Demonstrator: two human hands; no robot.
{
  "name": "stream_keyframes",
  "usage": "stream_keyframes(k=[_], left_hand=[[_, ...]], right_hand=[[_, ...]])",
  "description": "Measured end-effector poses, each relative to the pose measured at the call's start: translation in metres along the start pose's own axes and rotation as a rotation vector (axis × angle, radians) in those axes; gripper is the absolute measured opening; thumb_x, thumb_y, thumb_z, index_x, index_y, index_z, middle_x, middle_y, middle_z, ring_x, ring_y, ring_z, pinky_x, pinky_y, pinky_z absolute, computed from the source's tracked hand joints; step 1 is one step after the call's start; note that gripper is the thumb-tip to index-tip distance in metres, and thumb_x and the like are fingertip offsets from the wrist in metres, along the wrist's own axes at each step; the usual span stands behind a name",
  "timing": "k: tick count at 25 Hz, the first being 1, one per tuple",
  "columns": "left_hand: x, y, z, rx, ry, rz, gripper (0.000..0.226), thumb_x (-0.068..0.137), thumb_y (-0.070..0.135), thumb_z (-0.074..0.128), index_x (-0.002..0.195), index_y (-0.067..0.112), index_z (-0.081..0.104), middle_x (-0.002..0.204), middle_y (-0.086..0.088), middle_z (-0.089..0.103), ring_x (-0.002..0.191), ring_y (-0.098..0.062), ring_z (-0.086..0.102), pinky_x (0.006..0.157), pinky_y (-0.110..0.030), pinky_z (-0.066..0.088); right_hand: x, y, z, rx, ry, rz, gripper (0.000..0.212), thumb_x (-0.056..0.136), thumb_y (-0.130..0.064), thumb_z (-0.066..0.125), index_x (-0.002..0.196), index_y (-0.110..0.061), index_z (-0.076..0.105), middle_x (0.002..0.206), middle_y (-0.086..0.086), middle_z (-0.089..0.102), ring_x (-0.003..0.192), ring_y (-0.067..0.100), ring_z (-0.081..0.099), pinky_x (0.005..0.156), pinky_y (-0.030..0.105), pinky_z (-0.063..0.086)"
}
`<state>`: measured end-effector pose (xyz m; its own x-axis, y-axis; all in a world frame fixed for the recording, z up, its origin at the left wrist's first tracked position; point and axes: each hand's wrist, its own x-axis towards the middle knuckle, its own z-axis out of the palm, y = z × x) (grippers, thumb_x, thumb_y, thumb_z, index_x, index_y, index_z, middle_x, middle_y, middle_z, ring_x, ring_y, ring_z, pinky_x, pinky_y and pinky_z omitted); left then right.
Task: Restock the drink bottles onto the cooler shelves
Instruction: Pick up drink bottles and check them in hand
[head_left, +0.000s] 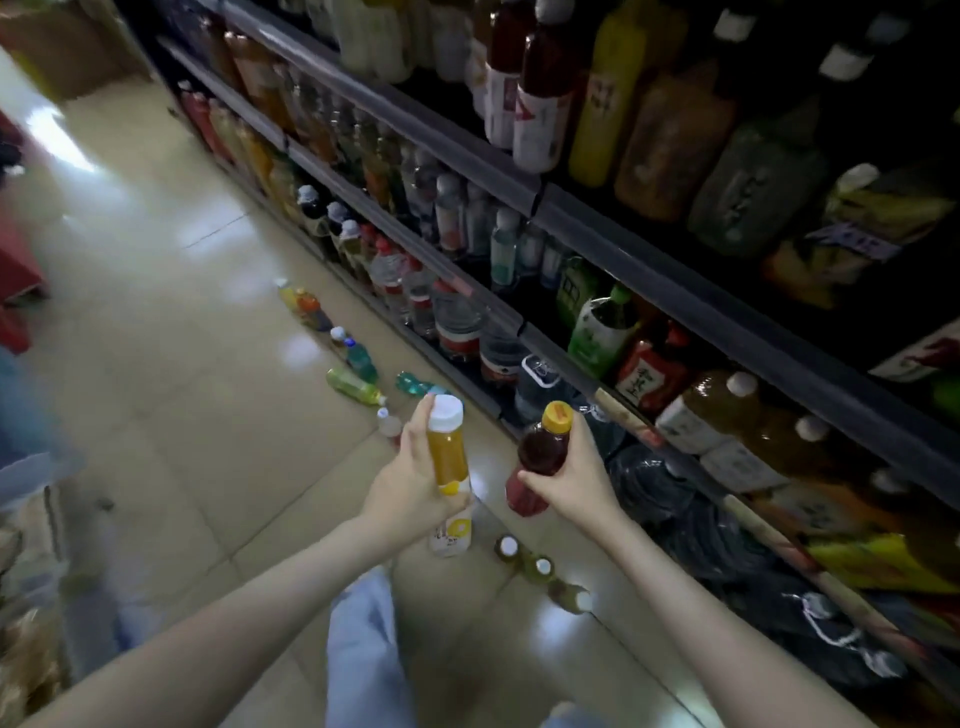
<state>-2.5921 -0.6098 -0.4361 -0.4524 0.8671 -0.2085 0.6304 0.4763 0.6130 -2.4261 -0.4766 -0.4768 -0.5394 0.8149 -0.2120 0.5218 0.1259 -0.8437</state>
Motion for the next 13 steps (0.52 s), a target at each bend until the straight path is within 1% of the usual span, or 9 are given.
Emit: stream_keyframes(k=[1,3,4,6,8,10,11,12,13], left_hand=[[0.034,-0.018,-0.001,0.004,-0.056,0.045,0.11,0.076,0.028,0.073,0.135,0.046,-0.018,0.142,-0.014,0.035,0.09,-0.036,0.062,0.073,-0.043,0.05],[0.105,-0.057,0.002,0.024,-0.191,0.147,0.104,0.074,0.027,0.073,0.13,0.046,-0.013,0.12,-0.016,0.05,0.079,-0.031,0.062,0.069,-0.045,0.051],[0.139,-0.075,0.005,0.042,-0.253,0.184,0.1,0.074,0.025,0.073,0.126,0.049,-0.01,0.115,-0.015,0.052,0.077,-0.029,0.061,0.068,-0.045,0.05],[0.201,-0.11,0.016,0.078,-0.335,0.239,0.098,0.075,0.025,0.074,0.123,0.049,-0.008,0.123,-0.013,0.045,0.082,-0.031,0.06,0.069,-0.041,0.049],[0.253,-0.145,0.047,0.14,-0.381,0.294,0.098,0.076,0.027,0.074,0.129,0.043,-0.007,0.128,-0.008,0.035,0.088,-0.031,0.058,0.068,-0.035,0.043],[0.296,-0.179,0.09,0.197,-0.413,0.318,0.096,0.079,0.03,0.073,0.141,0.028,-0.001,0.125,-0.003,0.033,0.093,-0.028,0.057,0.068,-0.03,0.037],[0.316,-0.198,0.117,0.194,-0.426,0.33,0.094,0.079,0.03,0.072,0.144,0.025,0.004,0.128,-0.002,0.032,0.095,-0.028,0.057,0.068,-0.03,0.037],[0.333,-0.215,0.145,0.177,-0.437,0.35,0.092,0.079,0.029,0.073,0.145,0.024,0.009,0.13,-0.002,0.031,0.097,-0.029,0.057,0.069,-0.032,0.04],[0.348,-0.235,0.177,0.169,-0.46,0.375,0.092,0.079,0.028,0.073,0.146,0.023,0.011,0.134,-0.004,0.031,0.099,-0.031,0.057,0.072,-0.036,0.044]], right_hand=[[0.022,0.006,0.017,0.013,0.048,0.05,0.066,0.061,-0.017,0.081,0.116,-0.026,0.045,0.111,-0.008,0.05,0.109,0.013,0.05,0.09,0.028,0.04],[0.069,0.024,0.056,0.062,0.178,0.165,0.069,0.059,-0.018,0.082,0.115,-0.032,0.044,0.111,-0.01,0.051,0.109,0.012,0.052,0.093,0.029,0.041],[0.09,0.037,0.074,0.101,0.239,0.226,0.07,0.057,-0.019,0.082,0.113,-0.036,0.043,0.112,-0.009,0.052,0.108,0.013,0.053,0.095,0.031,0.043],[0.126,0.062,0.108,0.152,0.338,0.297,0.063,0.056,-0.023,0.082,0.104,-0.041,0.044,0.107,-0.005,0.056,0.101,0.015,0.057,0.09,0.035,0.047],[0.161,0.107,0.145,0.158,0.428,0.368,0.053,0.058,-0.022,0.082,0.096,-0.033,0.048,0.098,0.002,0.059,0.089,0.018,0.061,0.078,0.038,0.052],[0.191,0.166,0.181,0.158,0.416,0.414,0.047,0.061,-0.016,0.082,0.094,-0.025,0.05,0.093,0.009,0.06,0.082,0.023,0.065,0.066,0.037,0.055],[0.206,0.199,0.201,0.154,0.414,0.414,0.048,0.06,-0.018,0.083,0.096,-0.025,0.051,0.094,0.01,0.061,0.084,0.025,0.065,0.067,0.039,0.055],[0.22,0.223,0.216,0.119,0.414,0.416,0.051,0.059,-0.023,0.084,0.098,-0.027,0.052,0.096,0.007,0.061,0.087,0.023,0.065,0.071,0.04,0.055],[0.232,0.257,0.236,0.112,0.424,0.411,0.052,0.059,-0.024,0.086,0.098,-0.029,0.052,0.095,0.004,0.061,0.087,0.015,0.064,0.074,0.037,0.056]])
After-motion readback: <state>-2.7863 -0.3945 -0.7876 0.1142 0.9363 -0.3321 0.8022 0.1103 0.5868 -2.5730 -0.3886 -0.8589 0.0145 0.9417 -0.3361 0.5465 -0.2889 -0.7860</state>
